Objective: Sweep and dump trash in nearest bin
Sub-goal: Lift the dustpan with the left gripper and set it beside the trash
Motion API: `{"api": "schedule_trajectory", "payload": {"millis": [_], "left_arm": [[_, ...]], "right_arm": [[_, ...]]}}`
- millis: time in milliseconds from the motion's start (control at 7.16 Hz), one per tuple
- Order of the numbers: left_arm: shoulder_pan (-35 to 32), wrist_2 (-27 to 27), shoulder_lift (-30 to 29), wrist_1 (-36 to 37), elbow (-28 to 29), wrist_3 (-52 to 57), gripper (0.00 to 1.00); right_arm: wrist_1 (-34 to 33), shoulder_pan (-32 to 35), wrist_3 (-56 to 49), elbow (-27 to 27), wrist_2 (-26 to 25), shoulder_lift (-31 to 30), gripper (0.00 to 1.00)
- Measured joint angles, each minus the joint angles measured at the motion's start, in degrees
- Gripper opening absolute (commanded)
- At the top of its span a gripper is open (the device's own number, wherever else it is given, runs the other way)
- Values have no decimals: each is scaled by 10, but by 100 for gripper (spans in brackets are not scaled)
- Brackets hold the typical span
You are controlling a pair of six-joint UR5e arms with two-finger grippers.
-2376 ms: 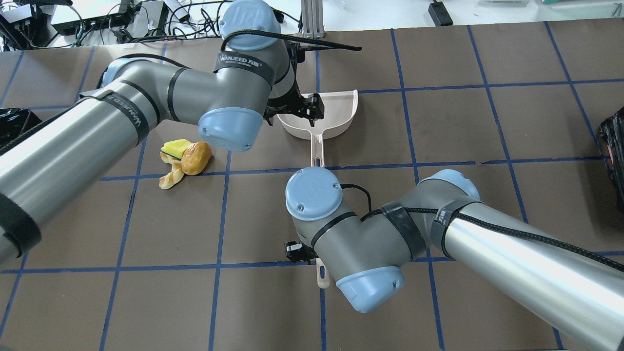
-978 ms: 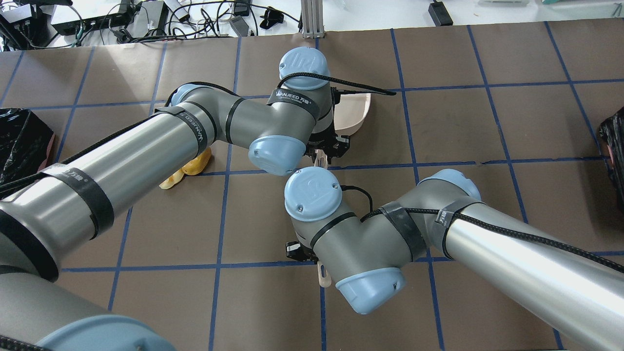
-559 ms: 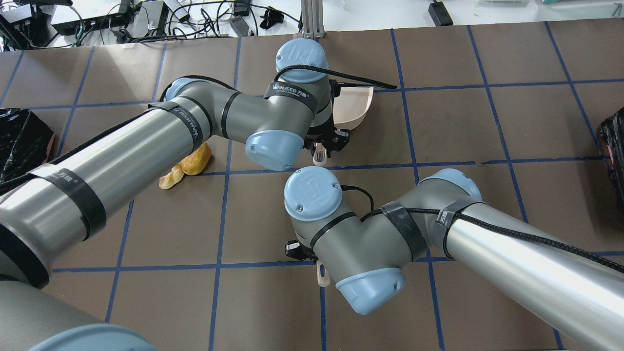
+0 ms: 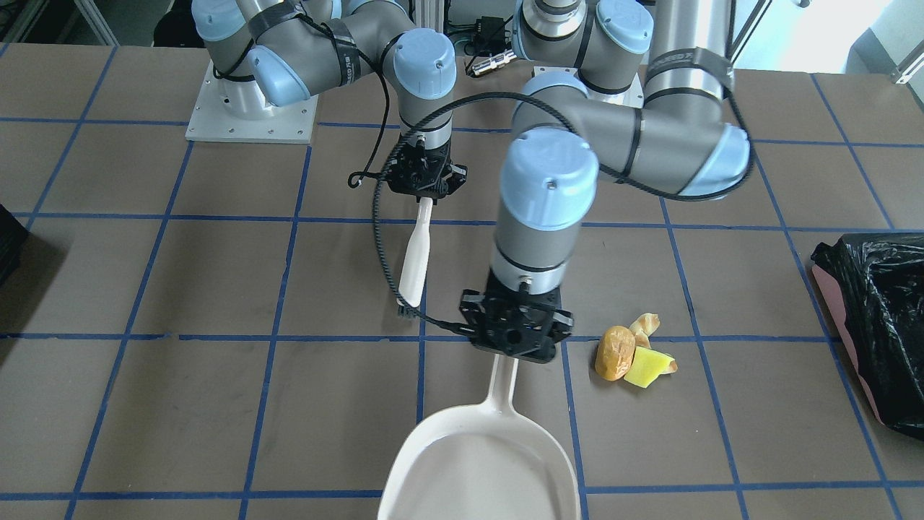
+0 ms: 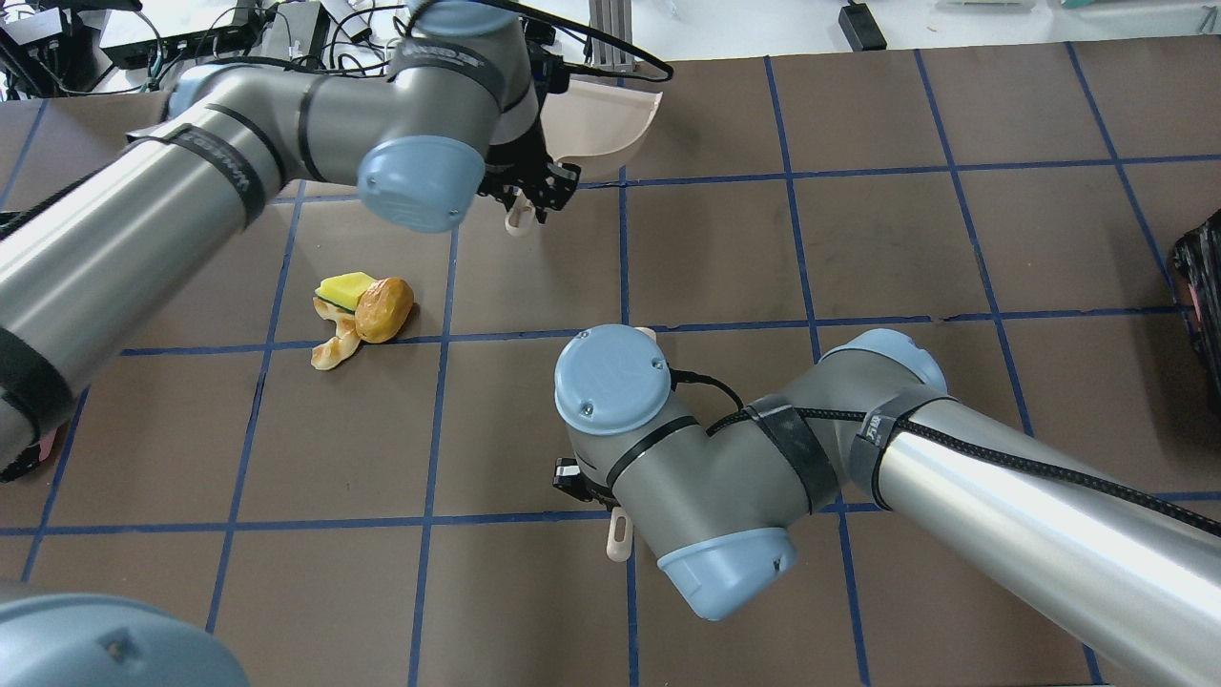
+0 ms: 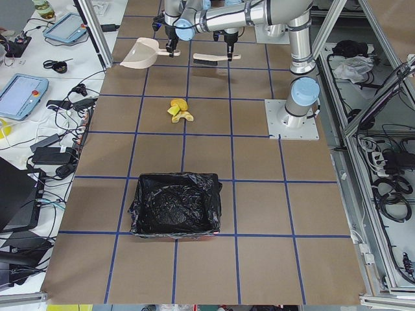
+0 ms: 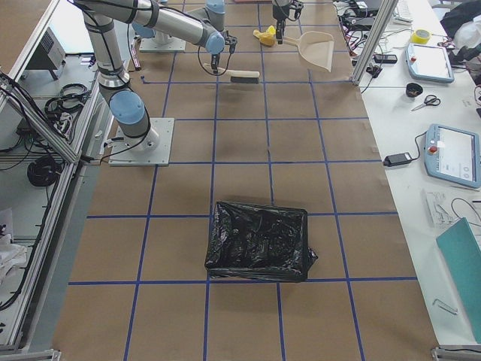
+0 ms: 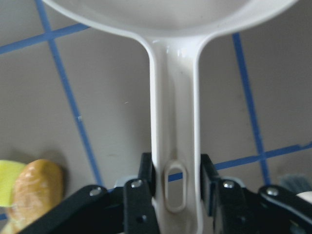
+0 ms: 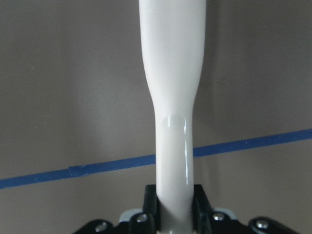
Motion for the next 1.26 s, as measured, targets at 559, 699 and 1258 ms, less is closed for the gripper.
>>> {"api": "schedule_trajectory", "payload": {"millis": [559,699,1258], "left_arm": [[198,8,54,-84,-2,347,0],[251,8,61,-94,-3,444,0],[424,26,62,-65,-35,895,0]], "right_arm": [[2,6,240,-48,39,23,0],[4,16,274,-56,41,31,0],[33,53,355,-139,43,88,0]]}}
